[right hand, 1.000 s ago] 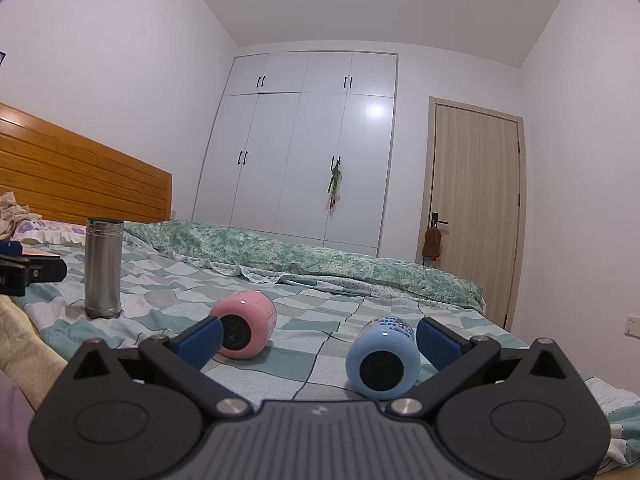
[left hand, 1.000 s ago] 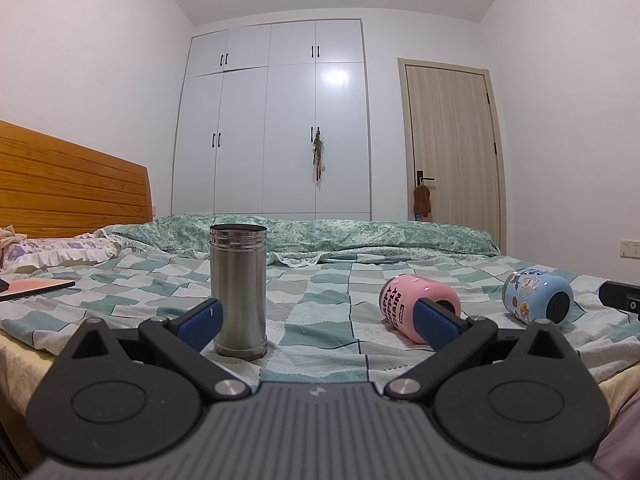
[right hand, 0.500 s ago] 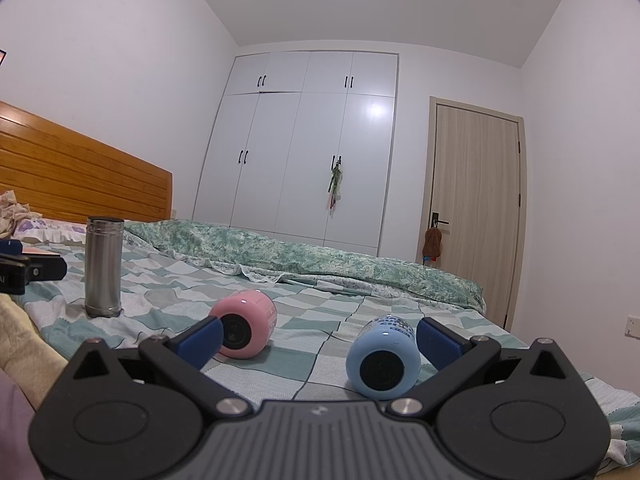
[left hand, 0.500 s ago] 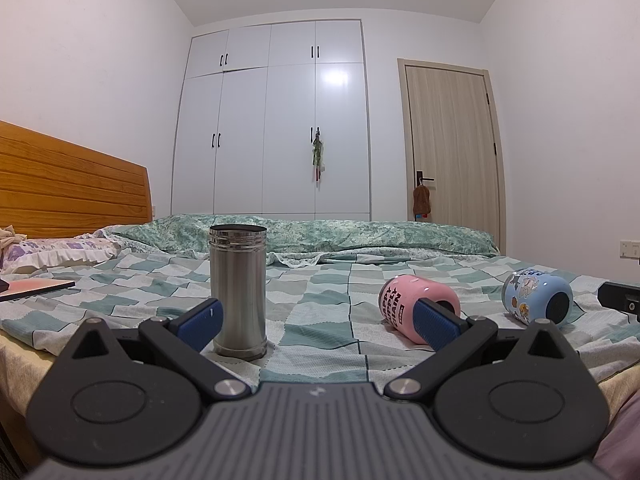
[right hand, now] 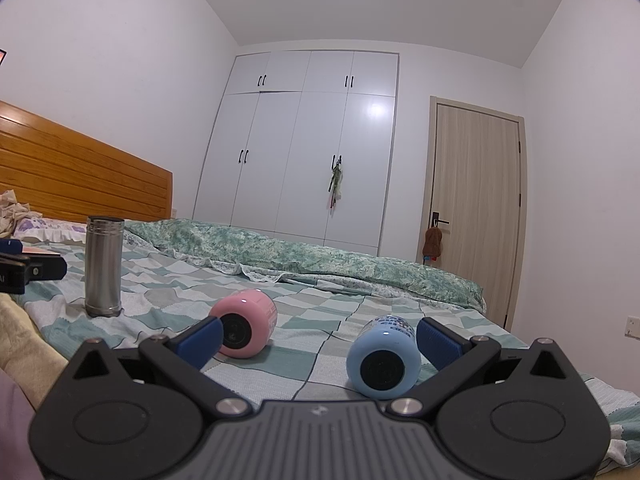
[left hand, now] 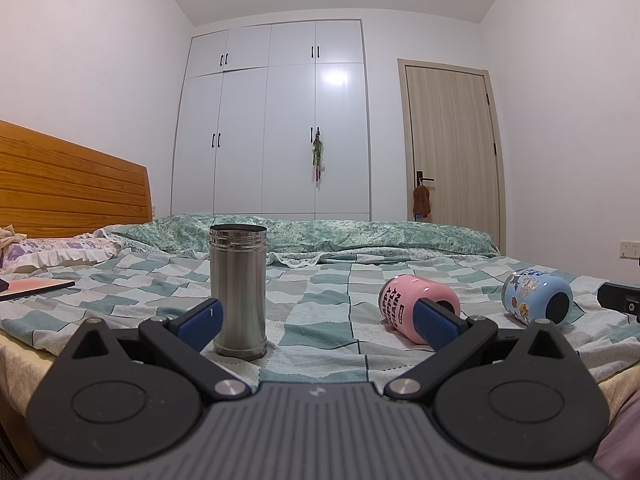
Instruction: Flip cup upright
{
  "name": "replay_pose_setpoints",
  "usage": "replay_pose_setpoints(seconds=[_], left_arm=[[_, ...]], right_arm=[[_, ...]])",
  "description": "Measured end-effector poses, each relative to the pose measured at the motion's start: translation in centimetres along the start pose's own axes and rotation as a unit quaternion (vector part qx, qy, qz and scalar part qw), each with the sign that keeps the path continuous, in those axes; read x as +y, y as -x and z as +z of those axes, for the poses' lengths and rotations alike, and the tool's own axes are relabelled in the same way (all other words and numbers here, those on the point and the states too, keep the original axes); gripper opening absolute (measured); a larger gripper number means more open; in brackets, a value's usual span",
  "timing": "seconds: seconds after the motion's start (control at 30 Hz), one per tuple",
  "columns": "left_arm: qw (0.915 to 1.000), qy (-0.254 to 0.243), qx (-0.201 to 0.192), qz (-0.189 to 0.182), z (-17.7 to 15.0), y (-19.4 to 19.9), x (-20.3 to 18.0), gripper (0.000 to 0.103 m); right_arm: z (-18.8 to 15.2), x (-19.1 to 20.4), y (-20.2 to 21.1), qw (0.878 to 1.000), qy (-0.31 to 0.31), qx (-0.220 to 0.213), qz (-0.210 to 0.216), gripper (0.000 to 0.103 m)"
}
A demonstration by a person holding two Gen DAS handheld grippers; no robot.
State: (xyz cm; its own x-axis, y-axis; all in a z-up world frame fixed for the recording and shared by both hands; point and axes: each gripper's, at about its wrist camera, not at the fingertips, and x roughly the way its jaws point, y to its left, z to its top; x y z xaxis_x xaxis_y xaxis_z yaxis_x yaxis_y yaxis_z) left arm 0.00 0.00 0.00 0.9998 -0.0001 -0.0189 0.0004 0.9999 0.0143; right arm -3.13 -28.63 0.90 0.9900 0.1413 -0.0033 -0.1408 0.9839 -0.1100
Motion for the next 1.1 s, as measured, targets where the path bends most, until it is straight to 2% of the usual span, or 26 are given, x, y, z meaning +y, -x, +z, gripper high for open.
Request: replay_pose_setpoints(seconds=[0.93, 1.1], left_arm=[[1.0000, 0.000, 0.001, 0.000, 0.01, -0.01, 0.00, 0.103], [0.9997, 0.000, 0.020, -0.011, 0.84, -0.48, 0.22, 0.103]], right_arm=[[0.11, 0.18, -0.17, 1.000, 0.001, 0.001, 0.001, 0.103], [0.52, 0.60, -0.67, 1.000, 0.008, 0.019, 0.009, 0.103]])
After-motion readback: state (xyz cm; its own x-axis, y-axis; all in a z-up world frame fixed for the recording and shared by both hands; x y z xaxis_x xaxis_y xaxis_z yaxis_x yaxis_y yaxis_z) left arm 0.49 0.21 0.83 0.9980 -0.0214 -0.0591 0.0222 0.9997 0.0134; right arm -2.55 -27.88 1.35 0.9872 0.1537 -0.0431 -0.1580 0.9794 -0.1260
